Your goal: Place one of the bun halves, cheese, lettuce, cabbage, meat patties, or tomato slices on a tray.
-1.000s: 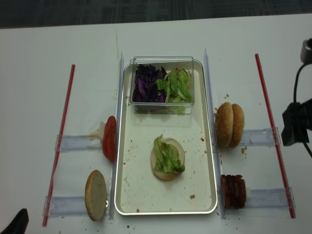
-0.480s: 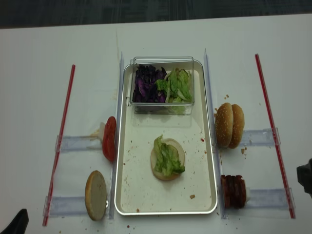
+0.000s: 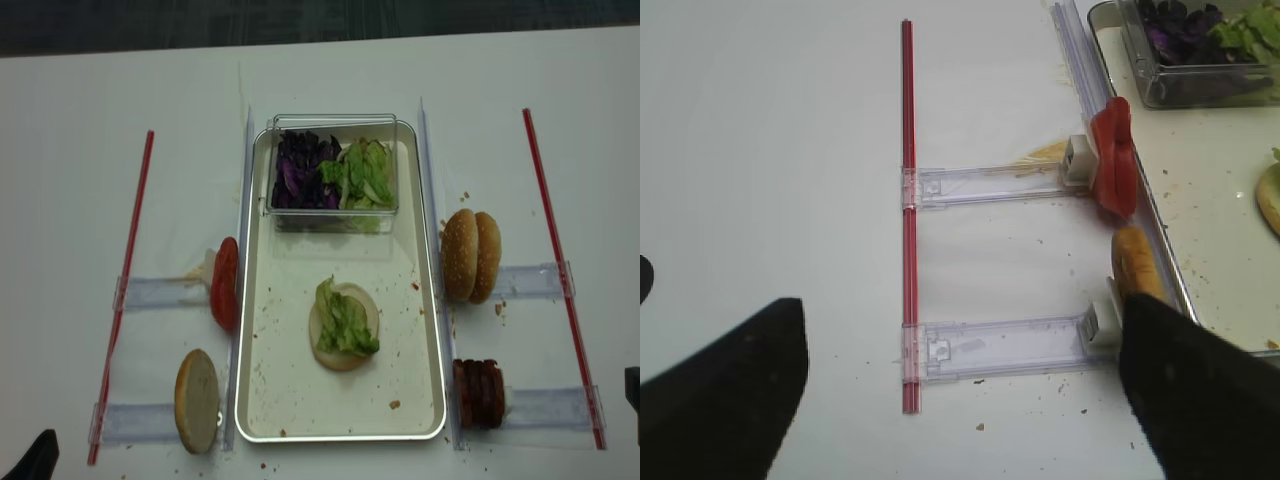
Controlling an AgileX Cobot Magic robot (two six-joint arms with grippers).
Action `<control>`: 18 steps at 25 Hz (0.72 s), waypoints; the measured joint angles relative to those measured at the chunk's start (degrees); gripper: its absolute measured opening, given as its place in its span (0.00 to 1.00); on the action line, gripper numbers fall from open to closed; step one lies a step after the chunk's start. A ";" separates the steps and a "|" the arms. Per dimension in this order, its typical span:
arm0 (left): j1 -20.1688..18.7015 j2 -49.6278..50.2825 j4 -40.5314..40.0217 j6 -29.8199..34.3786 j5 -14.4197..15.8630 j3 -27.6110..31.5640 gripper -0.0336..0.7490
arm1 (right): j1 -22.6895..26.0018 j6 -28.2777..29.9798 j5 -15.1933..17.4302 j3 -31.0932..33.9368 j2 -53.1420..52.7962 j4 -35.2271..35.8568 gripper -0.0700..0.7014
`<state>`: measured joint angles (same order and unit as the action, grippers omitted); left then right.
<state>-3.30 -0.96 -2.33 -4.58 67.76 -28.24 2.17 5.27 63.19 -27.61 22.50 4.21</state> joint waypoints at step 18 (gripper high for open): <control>0.00 0.00 0.00 0.00 0.00 0.00 0.83 | 0.00 -0.11 0.35 0.00 -17.58 -0.37 0.91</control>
<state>-3.30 -0.96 -2.33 -4.58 67.76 -28.24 2.17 5.16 63.54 -27.61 4.92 3.85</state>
